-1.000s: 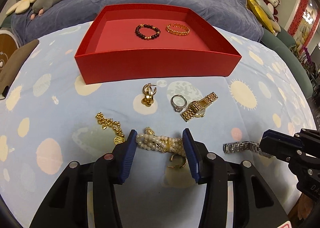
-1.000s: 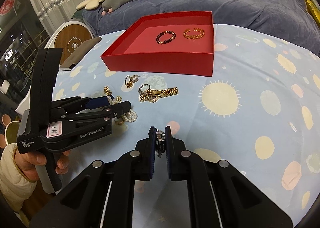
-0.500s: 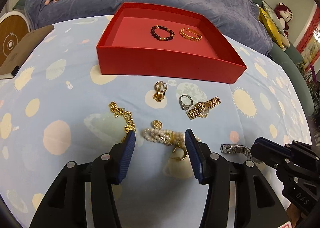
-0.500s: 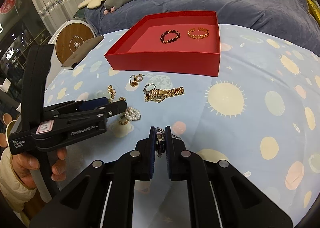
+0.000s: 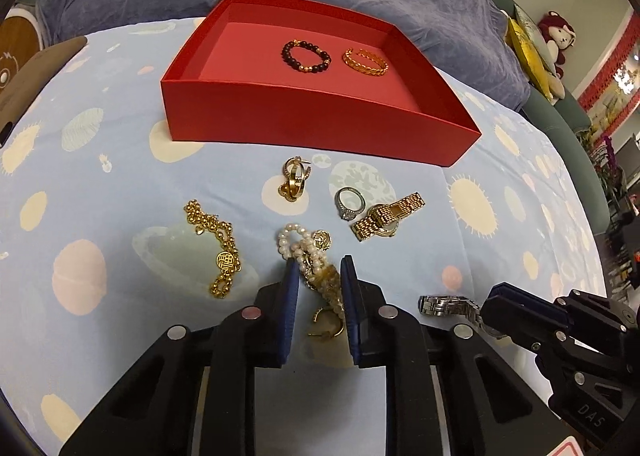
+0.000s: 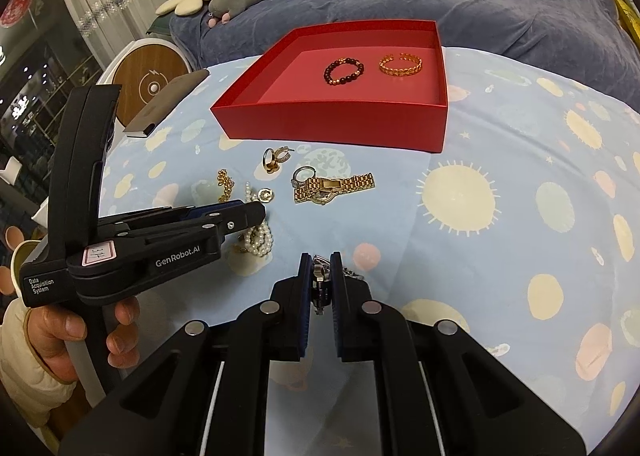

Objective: Organize jewelry
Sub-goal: 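Grasp the pearl strand with the left gripper while the right gripper holds the silver watch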

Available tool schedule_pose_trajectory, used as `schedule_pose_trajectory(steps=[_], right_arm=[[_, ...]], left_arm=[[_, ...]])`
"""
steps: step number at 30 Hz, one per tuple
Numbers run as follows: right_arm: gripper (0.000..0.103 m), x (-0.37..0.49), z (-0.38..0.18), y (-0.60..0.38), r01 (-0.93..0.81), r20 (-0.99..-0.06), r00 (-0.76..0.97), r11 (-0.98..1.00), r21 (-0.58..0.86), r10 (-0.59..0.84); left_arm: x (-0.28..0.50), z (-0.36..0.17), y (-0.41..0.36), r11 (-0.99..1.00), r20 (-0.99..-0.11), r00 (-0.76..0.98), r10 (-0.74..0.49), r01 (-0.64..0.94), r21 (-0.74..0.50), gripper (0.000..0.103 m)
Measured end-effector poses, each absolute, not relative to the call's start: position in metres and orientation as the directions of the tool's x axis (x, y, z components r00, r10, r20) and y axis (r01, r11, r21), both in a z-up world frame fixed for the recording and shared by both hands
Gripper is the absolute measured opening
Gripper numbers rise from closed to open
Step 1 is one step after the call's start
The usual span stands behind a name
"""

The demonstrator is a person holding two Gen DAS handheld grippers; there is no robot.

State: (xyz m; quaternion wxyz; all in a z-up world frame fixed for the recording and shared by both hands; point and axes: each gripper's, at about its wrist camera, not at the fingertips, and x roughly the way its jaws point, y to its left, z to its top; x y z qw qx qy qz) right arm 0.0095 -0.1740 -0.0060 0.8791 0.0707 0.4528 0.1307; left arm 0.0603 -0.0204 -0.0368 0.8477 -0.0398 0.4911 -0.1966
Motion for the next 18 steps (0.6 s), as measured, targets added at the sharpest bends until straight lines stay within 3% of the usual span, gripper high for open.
schedule_pose_trajectory(steps=[6,8,10,14,15,16,18], right_arm=[[0.008,0.009,-0.005,-0.175,-0.164,-0.776,0.557,0.955,0.246,0.296],[0.008,0.009,-0.005,-0.176,-0.163,-0.774,0.559,0.955,0.247,0.296],[0.008,0.008,-0.004,-0.176,-0.163,-0.773,0.560,0.955,0.249,0.297],[0.008,0.009,-0.005,-0.175,-0.166,-0.776,0.556,0.955,0.247,0.297],[0.008,0.009,-0.004,-0.175,-0.167,-0.776,0.556,0.954,0.247,0.298],[0.008,0.009,-0.004,-0.175,-0.169,-0.775,0.556,0.954,0.248,0.300],[0.008,0.008,-0.003,-0.175,-0.168,-0.773,0.559,0.954,0.248,0.300]], left_arm=[[0.064,-0.037,-0.025,0.918,-0.820,0.437,-0.369,0.308,-0.249,0.015],[0.064,-0.037,-0.026,0.928,-0.825,0.447,-0.345,0.293,-0.229,0.021],[0.063,-0.037,-0.027,0.937,-0.830,0.458,-0.317,0.287,-0.200,0.039],[0.062,-0.039,-0.036,0.942,-0.826,0.489,-0.279,0.308,-0.136,0.040],[0.063,-0.040,-0.037,0.941,-0.825,0.493,-0.276,0.312,-0.129,0.037],[0.063,-0.040,-0.036,0.941,-0.823,0.495,-0.279,0.313,-0.130,0.025],[0.064,-0.040,-0.034,0.933,-0.823,0.477,-0.307,0.322,-0.161,0.013]])
